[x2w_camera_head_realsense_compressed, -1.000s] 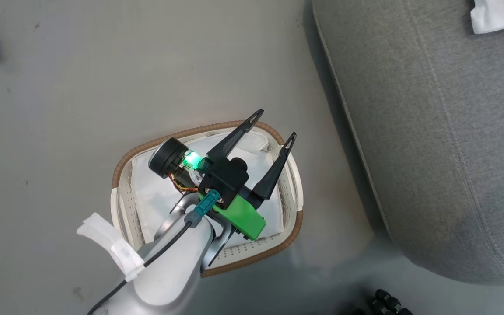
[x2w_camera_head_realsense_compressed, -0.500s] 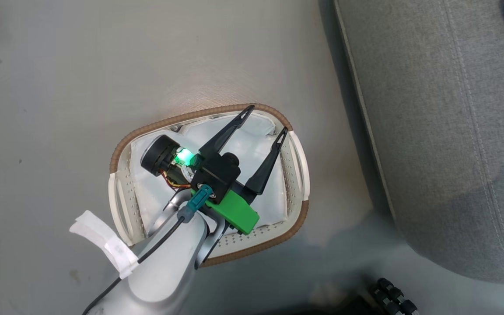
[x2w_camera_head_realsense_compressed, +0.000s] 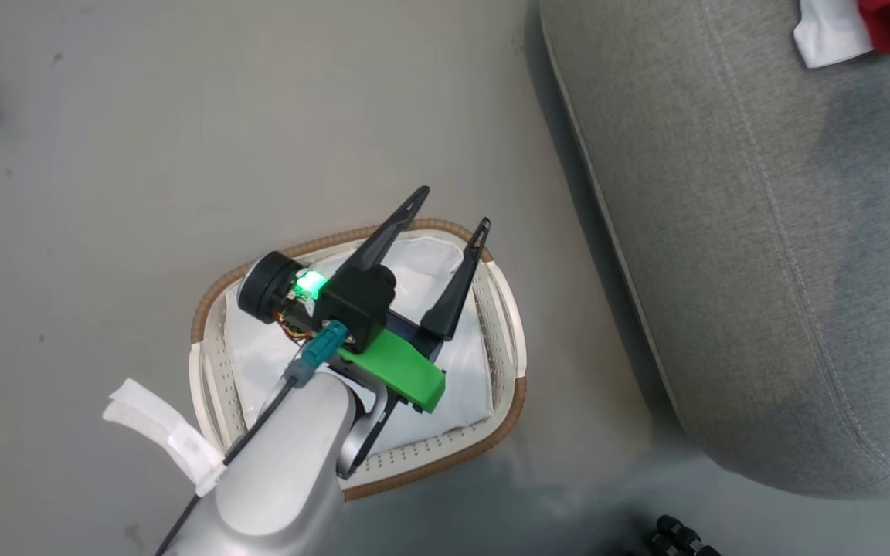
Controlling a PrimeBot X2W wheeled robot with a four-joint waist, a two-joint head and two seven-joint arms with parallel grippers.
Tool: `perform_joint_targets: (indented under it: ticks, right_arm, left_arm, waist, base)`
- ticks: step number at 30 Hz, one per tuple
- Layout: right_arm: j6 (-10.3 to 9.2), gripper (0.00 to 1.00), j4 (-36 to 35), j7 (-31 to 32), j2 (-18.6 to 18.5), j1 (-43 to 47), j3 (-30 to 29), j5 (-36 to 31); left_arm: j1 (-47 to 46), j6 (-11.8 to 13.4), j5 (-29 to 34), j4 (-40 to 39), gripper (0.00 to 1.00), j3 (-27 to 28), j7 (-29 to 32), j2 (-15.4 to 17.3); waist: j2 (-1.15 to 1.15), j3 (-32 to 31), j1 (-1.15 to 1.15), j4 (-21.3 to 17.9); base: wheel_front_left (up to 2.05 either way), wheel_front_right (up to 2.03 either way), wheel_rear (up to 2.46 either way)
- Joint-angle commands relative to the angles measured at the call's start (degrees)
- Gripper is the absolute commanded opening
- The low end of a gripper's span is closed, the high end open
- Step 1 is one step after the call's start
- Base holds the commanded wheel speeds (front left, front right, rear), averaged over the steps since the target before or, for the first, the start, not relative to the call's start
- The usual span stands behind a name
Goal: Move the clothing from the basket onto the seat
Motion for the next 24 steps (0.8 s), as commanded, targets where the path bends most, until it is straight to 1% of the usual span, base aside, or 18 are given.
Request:
perform_joint_targets:
  ticks: [1, 9, 14, 19, 24]
  right_arm:
    - [-0.09, 1.00, -0.53, -0.23, 0.28, 2.18, 0.73, 0.54]
    - [-0.10, 1.00, -3.20, -0.24, 0.87, 8.25, 4.17, 4.19]
    - [-0.10, 1.00, -4.52, -0.24, 1.52, 10.25, 5.91, 6.82]
    - [-0.10, 1.00, -6.91, -0.24, 4.31, 11.40, 6.81, 8.62]
    - [-0.10, 1.00, -10.42, -0.19, 8.87, 14.46, 7.16, 10.52]
  left_arm:
    - [0.77, -0.19, -0.69, -0.38, 1.00, 0.95, -0.21, -0.02]
    - [4.24, 0.41, -2.05, -0.90, 1.00, 7.12, -0.21, -0.58]
    - [7.22, 1.09, -2.81, -1.42, 1.00, 11.38, -0.21, -0.88]
    - [10.08, 1.99, -3.43, -2.00, 1.00, 15.20, -0.21, -0.99]
    - [13.40, 3.16, -4.02, -2.85, 1.00, 18.98, -0.20, -1.00]
  waist:
    - [0.00, -3.21, 0.00, -0.60]
    - [0.00, -11.02, 0.00, -0.19]
    - [0.00, -16.70, 0.00, 1.55]
    - [0.00, -20.45, 0.00, 3.50]
    - [0.00, -23.48, 0.00, 5.65]
  base:
    - [0.00, 0.00, 0.00]
    - [0.00, 0.00, 0.00]
    - [0.00, 0.00, 0.00]
    - [0.00, 0.00, 0.00]
    - [0.00, 0.00, 0.00]
